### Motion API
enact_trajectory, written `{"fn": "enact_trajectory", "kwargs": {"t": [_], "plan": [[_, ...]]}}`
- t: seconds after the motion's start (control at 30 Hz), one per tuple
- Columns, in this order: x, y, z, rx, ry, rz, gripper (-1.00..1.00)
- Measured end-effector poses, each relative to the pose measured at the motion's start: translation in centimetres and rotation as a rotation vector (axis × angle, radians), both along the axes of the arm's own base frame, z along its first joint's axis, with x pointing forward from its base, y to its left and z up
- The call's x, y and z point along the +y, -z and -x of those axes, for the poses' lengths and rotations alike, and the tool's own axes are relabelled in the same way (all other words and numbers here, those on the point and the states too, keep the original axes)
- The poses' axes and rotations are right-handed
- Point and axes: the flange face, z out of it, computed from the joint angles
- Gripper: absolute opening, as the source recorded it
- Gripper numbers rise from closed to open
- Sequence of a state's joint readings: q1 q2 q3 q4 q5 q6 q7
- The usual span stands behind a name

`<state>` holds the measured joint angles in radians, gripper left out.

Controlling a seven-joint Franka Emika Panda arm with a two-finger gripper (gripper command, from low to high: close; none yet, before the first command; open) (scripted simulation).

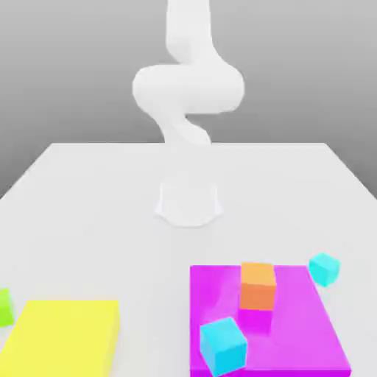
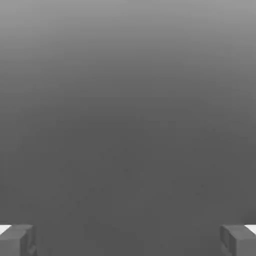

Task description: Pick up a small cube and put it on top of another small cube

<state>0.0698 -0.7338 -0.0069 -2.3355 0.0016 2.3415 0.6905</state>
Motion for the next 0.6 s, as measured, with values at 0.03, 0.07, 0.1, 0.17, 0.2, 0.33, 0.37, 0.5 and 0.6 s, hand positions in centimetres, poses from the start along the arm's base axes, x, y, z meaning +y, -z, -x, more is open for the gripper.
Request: {"fn": "enact_trajectory", "kwargs": {"t": [0.03,0.07,0.1,0.17,0.2,0.33,0.37,0.5,0.6], "plan": [[1.1,1.6,-1.0,0.023,-0.063,0.031,0.0],[2.2,3.2,-1.8,0.045,-0.124,0.06,0.0],[3.3,4.8,-2.5,0.065,-0.185,0.089,0.0],[5.5,8.1,-3.7,0.103,-0.306,0.145,0.0],[6.7,9.7,-4.1,0.121,-0.366,0.173,0.0],[11.4,16.3,-4.8,0.186,-0.614,0.283,0.0],[12.6,18.0,-4.8,0.201,-0.677,0.31,0.0],[17.0,24.7,-3.6,0.253,-0.932,0.416,0.0],[19.9,29.6,-1.9,0.287,-1.127,0.494,0.0]]}}
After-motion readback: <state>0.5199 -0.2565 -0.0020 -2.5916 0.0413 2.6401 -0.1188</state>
